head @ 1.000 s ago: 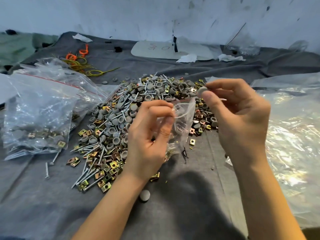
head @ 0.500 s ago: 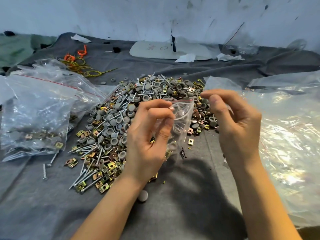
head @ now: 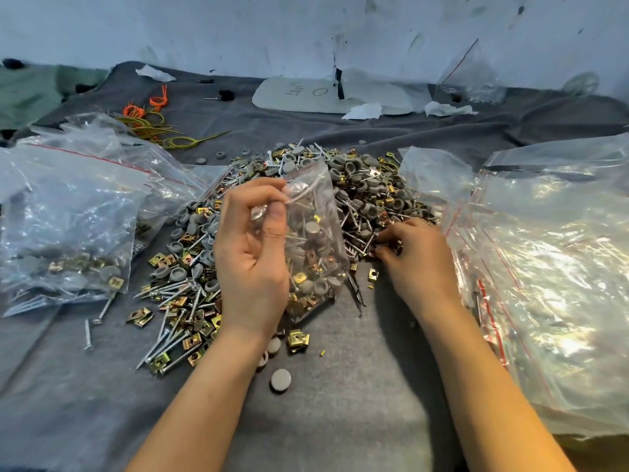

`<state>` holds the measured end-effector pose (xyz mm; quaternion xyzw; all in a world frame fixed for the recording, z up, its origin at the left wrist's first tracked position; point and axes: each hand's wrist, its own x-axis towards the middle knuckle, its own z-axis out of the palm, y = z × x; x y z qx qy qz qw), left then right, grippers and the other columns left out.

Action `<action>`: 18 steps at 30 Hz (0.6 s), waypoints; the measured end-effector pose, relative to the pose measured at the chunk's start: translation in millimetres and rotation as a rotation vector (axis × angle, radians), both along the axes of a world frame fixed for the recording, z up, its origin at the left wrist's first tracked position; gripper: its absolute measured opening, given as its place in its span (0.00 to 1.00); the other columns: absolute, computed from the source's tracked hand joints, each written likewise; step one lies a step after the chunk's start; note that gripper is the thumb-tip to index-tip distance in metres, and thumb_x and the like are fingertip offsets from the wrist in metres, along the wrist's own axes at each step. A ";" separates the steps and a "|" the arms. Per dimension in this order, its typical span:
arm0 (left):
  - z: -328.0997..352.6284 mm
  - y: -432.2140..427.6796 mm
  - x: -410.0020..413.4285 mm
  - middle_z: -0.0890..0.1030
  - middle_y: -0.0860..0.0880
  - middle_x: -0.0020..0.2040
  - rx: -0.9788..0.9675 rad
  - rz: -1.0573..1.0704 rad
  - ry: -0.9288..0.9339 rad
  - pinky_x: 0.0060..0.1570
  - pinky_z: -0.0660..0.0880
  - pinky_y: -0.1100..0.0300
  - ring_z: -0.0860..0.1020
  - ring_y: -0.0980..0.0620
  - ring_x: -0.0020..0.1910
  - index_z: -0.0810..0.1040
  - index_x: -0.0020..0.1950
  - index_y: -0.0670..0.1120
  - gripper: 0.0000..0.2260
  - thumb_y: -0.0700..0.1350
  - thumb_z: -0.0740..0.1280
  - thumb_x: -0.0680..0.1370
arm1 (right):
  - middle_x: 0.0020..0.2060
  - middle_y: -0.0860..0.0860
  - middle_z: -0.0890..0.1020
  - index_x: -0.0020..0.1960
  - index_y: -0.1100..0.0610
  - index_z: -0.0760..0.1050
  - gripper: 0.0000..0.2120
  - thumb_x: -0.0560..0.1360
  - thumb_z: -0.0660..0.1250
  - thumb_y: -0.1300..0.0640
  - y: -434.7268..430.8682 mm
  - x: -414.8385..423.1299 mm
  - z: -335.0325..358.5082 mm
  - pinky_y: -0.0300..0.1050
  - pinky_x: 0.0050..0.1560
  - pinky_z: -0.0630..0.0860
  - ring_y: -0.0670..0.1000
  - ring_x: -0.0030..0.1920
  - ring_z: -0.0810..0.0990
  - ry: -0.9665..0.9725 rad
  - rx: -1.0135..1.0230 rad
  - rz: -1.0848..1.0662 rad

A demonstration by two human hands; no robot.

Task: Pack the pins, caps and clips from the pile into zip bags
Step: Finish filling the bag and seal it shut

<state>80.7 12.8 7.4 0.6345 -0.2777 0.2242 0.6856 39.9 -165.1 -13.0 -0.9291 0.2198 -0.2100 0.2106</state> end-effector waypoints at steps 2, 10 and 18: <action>0.6 0.9 -0.1 0.77 0.48 0.54 -0.010 0.007 -0.007 0.47 0.73 0.51 0.75 0.45 0.47 0.73 0.50 0.52 0.09 0.37 0.60 0.82 | 0.50 0.52 0.79 0.52 0.55 0.81 0.07 0.75 0.69 0.57 0.8 0.2 0.5 0.48 0.53 0.70 0.57 0.55 0.73 0.012 -0.031 -0.009; -3.0 -3.6 -9.4 0.75 0.45 0.56 0.123 -0.108 -0.179 0.58 0.72 0.57 0.76 0.50 0.59 0.75 0.51 0.47 0.03 0.42 0.62 0.81 | 0.37 0.45 0.83 0.44 0.49 0.79 0.06 0.72 0.73 0.59 21.1 -28.9 57.6 0.39 0.37 0.78 0.46 0.39 0.82 -0.750 0.513 0.233; -8.1 -7.9 -14.2 0.74 0.41 0.58 0.206 -0.179 -0.271 0.57 0.74 0.55 0.75 0.49 0.61 0.75 0.53 0.45 0.03 0.39 0.63 0.81 | 0.44 0.48 0.82 0.46 0.58 0.82 0.05 0.72 0.73 0.58 36.0 -33.7 65.3 0.47 0.53 0.73 0.54 0.51 0.78 -0.674 0.103 0.405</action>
